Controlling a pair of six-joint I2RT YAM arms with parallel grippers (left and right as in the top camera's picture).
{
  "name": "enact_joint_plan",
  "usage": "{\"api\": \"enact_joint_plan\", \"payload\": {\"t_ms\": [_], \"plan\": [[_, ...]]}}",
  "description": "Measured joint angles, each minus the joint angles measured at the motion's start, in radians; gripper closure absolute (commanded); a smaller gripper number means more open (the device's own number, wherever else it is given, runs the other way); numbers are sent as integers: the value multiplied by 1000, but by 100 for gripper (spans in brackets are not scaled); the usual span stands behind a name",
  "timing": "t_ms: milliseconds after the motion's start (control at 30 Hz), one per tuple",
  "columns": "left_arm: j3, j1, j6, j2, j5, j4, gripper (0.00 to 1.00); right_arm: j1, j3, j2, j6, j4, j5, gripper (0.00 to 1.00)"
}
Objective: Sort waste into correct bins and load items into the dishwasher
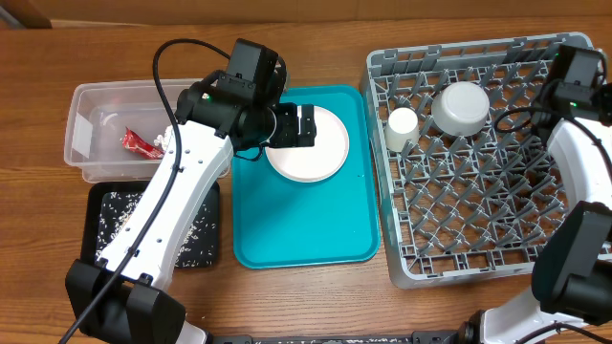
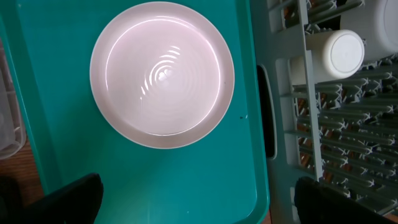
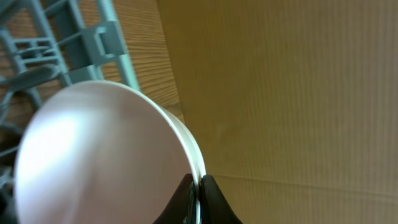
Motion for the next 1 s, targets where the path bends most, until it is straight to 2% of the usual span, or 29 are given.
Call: {"api": "enact_joint_plan", "payload": {"t_ms": [100,567,1000], "plan": [[0,0,0,0,0,0,0,20,0,0,1,-8,0,90],[0,0,0,0,0,0,0,134,0,8,8,-18,-71,83],[0,0,0,0,0,0,0,202,0,8,27,-18,-80,60]]}}
